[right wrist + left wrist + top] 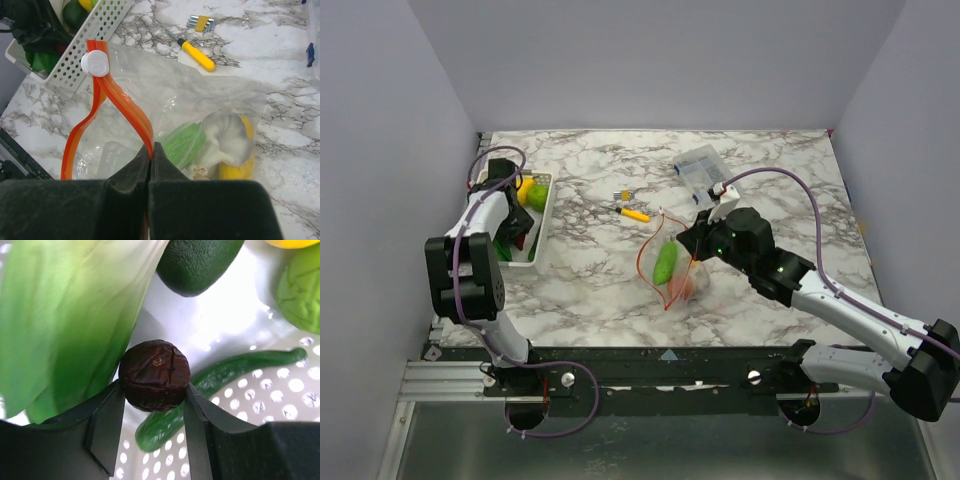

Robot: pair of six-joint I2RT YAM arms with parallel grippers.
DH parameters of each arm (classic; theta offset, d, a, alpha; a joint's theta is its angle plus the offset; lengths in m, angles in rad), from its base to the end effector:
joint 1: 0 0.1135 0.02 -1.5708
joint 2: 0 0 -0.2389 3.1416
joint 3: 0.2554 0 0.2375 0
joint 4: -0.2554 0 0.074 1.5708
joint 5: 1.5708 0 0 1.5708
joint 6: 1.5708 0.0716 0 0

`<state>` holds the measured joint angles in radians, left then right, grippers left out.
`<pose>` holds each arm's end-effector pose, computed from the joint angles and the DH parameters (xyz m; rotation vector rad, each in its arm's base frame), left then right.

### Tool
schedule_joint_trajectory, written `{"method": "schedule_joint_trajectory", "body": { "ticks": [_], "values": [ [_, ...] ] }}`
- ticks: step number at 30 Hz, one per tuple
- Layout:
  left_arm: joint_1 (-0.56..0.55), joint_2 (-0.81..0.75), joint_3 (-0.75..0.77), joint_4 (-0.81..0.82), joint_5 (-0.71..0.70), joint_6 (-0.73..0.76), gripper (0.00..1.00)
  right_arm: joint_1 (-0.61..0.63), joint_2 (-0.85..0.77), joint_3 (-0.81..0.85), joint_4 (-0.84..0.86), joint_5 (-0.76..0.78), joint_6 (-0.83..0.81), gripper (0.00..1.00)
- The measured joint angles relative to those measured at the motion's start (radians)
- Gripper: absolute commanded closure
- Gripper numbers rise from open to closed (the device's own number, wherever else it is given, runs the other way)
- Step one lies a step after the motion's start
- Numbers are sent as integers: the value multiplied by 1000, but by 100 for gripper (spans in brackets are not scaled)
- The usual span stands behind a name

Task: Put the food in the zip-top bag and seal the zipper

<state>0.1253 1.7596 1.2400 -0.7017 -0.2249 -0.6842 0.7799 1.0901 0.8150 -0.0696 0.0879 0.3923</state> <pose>0.3387 0.0587 0.1510 -1.1294 2.4976 0.1640 0.2062 0.1951 0.2715 -0.3207 1.9519 0.6969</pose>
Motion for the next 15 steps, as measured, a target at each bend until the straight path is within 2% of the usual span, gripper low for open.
{"method": "schedule_joint_trajectory", "body": {
  "ticks": [8,13,15],
  "values": [
    [0,-317,-63,-8,24,46,87,0,0,0,0,0,0,99],
    [0,-558,-187,56,187,79,90,0,0,0,-1,0,0,99],
    [-1,-651,-251,93,303,89,91,0,0,0,-2,0,0,99]
  ]
}}
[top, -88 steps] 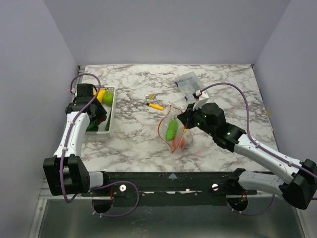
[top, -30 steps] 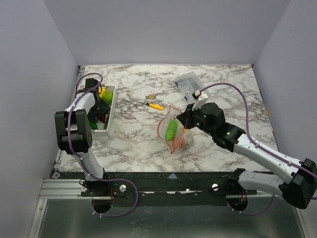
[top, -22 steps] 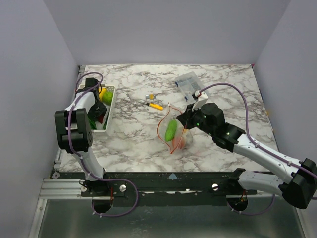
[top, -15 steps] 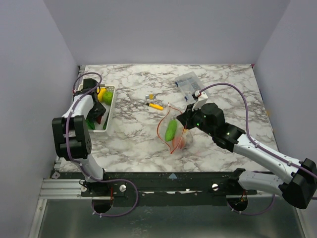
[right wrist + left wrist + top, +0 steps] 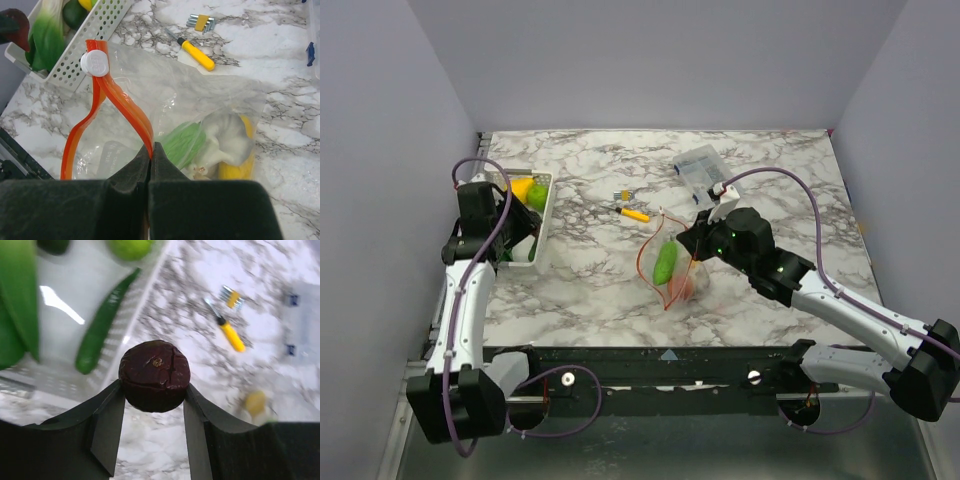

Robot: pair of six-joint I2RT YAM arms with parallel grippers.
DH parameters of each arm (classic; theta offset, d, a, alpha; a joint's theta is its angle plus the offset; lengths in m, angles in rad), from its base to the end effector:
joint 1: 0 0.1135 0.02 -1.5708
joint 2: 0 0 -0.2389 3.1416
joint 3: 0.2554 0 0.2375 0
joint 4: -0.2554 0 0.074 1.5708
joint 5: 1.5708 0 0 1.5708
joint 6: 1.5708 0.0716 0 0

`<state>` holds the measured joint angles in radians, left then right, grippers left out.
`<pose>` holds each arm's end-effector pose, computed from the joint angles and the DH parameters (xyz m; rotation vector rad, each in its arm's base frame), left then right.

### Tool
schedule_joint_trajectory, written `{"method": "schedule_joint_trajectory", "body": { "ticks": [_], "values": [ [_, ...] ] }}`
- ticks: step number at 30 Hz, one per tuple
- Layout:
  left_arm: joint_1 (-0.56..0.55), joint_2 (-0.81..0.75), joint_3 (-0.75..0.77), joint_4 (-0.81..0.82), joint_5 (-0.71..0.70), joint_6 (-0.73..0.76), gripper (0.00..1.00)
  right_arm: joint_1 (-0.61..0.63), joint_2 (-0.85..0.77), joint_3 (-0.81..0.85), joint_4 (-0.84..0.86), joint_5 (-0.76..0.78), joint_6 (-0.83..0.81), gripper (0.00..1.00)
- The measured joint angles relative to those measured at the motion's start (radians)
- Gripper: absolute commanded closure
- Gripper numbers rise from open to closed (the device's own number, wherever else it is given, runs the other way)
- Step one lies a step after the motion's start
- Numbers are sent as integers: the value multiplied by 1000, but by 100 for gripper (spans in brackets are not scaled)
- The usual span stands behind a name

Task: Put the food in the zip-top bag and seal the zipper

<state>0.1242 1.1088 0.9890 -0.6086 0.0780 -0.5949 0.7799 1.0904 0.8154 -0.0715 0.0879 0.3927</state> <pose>0.2560 0.0263 0.2627 -0.7779 2.1848 -0.3302 0.2062 0.1951 0.2714 -0.3208 1.9538 0.6963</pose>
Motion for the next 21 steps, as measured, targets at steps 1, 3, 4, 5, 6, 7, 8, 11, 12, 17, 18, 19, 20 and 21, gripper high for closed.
{"method": "schedule_joint_trajectory", "body": {
  "ticks": [1,3,4,5,6,7,8,11,12,17,18,19,20,21],
  "values": [
    [-4,-42,-34,24,66,0,92,0,0,0,-1,0,0,99],
    [-18,-98,-90,82,180,-8,93,0,0,0,-4,0,4,99],
    [-43,-127,-118,112,237,-21,93,0,0,0,-5,0,7,99],
    [-73,-148,-142,145,288,-38,93,0,0,0,-5,0,10,99],
    [-121,-166,-158,177,327,-51,94,0,-1,0,-6,0,13,99],
    [-177,-182,-171,211,360,-68,94,0,-1,0,-6,0,19,99],
    [-243,-191,-176,242,387,-82,94,0,-2,0,-7,0,26,99],
    [-419,-214,-177,327,434,-107,94,0,-6,0,-8,0,43,99],
    [-474,-225,-177,353,440,-111,94,0,-7,0,-8,0,50,99],
    [-636,-248,-179,456,442,-137,94,0,-16,5,-11,0,79,99],
    [-663,-239,-179,475,440,-142,94,0,-17,11,-14,0,82,99],
    [-692,-224,-179,497,435,-148,94,0,-17,16,-14,0,86,99],
    [-713,-209,-179,513,429,-151,94,0,-18,22,-15,0,88,99],
    [-740,-185,-179,526,421,-155,94,0,-19,29,-19,0,90,99]
  ]
}}
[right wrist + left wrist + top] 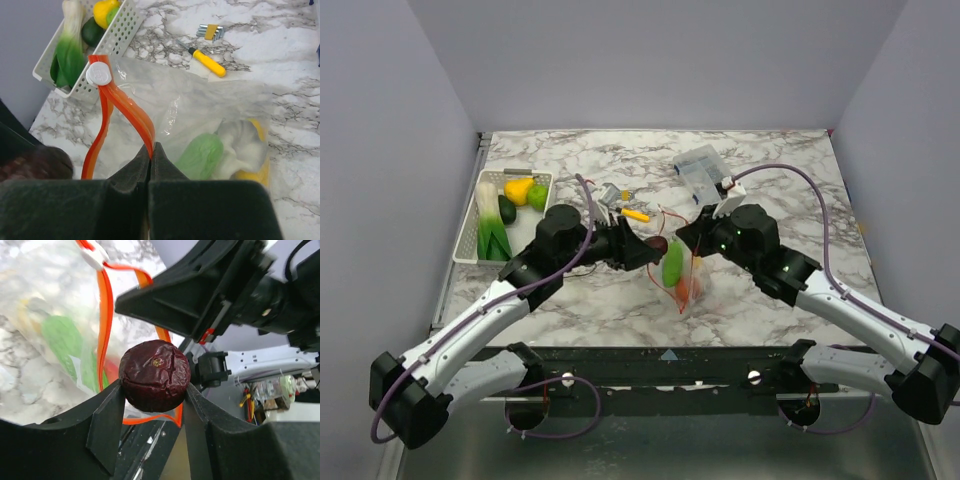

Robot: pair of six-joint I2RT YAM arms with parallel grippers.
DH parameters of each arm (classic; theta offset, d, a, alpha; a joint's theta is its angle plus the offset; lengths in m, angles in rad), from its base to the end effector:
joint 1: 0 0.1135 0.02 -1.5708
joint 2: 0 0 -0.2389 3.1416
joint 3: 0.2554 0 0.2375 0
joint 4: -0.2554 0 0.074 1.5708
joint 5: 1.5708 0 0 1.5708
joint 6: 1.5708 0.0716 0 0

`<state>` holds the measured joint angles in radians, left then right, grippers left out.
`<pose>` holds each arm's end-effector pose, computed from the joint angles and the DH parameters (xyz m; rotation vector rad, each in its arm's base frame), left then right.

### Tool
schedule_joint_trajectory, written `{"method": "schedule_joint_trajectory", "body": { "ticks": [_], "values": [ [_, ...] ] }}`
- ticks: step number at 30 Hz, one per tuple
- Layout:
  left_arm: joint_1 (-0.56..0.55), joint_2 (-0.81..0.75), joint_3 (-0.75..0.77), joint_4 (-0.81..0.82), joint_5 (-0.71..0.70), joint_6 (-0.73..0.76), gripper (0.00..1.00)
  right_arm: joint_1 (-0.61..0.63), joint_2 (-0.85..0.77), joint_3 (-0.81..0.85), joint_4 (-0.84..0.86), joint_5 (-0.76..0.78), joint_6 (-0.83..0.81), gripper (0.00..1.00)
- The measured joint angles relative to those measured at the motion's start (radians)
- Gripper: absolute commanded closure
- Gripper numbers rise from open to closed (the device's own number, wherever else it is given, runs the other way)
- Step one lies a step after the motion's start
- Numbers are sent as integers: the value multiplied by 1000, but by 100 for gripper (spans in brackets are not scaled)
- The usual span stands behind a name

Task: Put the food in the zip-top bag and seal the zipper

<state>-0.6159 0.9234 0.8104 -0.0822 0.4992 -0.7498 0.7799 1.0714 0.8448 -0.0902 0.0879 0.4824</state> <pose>0.1804 -0.1697 0.3112 0.2747 1.9558 -1.3845 0.2043 0.1932 0.2848 -0.2289 1.9491 0.7689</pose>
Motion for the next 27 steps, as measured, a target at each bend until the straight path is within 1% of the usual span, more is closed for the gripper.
{"method": "schedule_joint_trajectory", "body": {
  "ticks": [3,5,6,7,9,11,13,14,18,23,27],
  "values": [
    [-80,80,8,19,-31,-1,91,0,-6,15,-4,0,6,99],
    [-125,139,30,10,-60,1,86,0,-13,21,-7,0,7,99],
    [-143,169,47,4,-76,3,81,0,-17,21,-9,0,8,99],
    [-151,183,56,1,-84,5,75,0,-19,21,-10,0,8,99],
    [-161,212,85,-13,-109,8,54,0,-20,21,-10,0,8,99],
    [-165,231,112,-24,-137,9,39,0,-20,21,-13,0,8,99],
    [-165,242,135,-32,-158,14,19,0,-20,21,-14,0,8,99],
    [-165,246,145,-34,-167,11,15,0,-20,21,-15,0,8,99],
    [-165,254,164,-39,-193,20,11,0,-20,21,-17,0,8,99],
    [-165,239,164,-50,-224,32,10,0,-20,21,-16,0,8,99],
    [-165,195,164,-89,-260,61,10,0,-20,21,-16,1,7,99]
  ]
}}
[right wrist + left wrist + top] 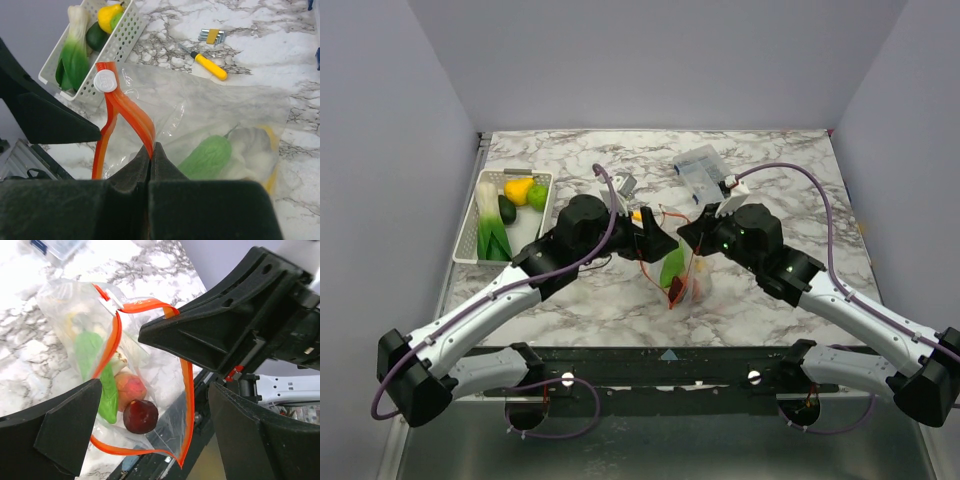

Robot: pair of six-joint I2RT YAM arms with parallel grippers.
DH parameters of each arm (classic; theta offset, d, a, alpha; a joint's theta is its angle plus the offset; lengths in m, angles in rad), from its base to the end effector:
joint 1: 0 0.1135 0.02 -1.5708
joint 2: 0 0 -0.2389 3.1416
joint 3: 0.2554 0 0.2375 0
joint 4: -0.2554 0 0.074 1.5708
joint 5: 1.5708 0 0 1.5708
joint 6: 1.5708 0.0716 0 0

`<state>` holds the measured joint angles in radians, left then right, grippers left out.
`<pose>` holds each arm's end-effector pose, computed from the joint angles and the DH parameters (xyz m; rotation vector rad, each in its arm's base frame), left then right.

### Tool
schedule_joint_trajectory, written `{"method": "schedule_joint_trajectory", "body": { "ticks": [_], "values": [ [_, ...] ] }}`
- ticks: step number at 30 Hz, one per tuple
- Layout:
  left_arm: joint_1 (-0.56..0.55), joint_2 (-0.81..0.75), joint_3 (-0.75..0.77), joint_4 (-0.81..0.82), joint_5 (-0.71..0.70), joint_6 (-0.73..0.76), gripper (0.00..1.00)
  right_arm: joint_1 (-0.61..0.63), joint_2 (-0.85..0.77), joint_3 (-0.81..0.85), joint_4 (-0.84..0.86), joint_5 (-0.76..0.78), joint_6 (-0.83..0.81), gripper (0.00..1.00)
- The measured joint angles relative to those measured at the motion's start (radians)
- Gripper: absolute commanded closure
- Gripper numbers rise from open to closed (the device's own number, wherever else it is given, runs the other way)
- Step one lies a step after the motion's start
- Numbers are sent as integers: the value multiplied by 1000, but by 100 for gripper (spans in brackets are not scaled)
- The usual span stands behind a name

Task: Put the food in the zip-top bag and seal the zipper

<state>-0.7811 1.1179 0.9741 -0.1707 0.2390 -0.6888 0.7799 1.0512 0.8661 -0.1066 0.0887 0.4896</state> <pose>0.1926 -0.2148 0.3104 0.2749 2.0524 -1.1884 0.2017 0.1906 0.2958 -0.2169 1.9264 0.7854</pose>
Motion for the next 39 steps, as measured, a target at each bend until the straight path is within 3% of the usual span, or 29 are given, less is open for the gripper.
{"method": "schedule_joint_trajectory", "body": {
  "ticks": [10,15,17,22,29,39],
  "values": [
    [51,-226,-41,-100,-193,84,5,0,0,0,0,1,-12,99],
    [227,-311,-75,-238,-325,77,2,0,0,0,0,2,-24,99],
    [344,-308,-75,-304,-360,76,2,0,0,0,-1,2,-31,99],
    [588,-218,-71,-421,-431,95,3,0,-1,0,-2,13,-47,99],
    [838,29,-36,-376,-374,6,6,0,-1,0,-2,27,-58,99],
    [923,429,140,-203,-280,-271,3,0,-5,0,-10,33,-64,99]
  ]
}}
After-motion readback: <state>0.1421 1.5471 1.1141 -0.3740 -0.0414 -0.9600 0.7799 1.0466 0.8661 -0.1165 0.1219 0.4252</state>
